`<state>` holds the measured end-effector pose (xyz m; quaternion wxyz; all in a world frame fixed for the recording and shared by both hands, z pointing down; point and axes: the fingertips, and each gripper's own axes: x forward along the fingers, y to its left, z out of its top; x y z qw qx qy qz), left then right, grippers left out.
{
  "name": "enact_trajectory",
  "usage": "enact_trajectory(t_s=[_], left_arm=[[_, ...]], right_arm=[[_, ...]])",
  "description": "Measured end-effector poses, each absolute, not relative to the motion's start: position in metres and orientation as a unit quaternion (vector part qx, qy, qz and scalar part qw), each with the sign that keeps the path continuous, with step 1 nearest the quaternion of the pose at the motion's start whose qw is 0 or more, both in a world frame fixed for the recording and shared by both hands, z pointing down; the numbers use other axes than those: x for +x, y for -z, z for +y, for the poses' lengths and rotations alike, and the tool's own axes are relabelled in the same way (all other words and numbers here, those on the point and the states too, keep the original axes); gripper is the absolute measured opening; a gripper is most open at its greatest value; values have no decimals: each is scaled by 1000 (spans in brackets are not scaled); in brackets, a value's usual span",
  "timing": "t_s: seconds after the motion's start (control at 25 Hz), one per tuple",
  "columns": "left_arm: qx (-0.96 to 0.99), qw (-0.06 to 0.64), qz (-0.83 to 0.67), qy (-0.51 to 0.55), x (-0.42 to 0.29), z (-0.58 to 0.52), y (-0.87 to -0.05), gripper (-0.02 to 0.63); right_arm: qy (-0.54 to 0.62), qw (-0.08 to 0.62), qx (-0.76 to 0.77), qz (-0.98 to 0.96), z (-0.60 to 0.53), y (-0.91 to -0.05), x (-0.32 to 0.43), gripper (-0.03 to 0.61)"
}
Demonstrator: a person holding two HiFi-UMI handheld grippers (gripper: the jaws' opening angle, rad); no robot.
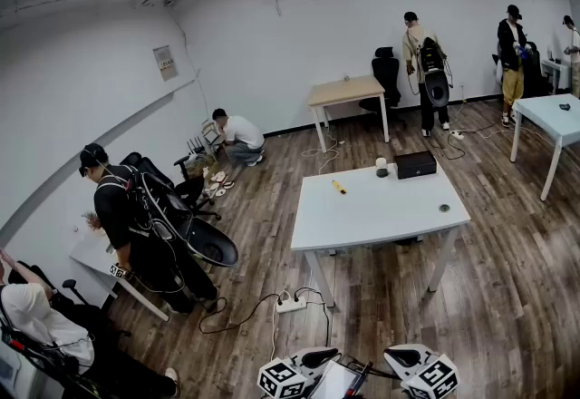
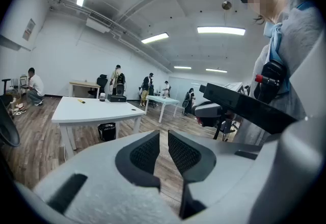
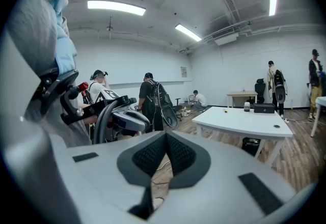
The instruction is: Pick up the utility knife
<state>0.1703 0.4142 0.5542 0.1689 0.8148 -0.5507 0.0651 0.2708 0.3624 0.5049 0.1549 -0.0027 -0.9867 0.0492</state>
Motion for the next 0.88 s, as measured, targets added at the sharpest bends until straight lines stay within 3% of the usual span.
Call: enact_trajectory(t_s=[0.88], left_arm=[[816,190,-541,-71,179,414,-563,63]], right_arm=[[-70,145,-23,-987,364,-513,272,29]])
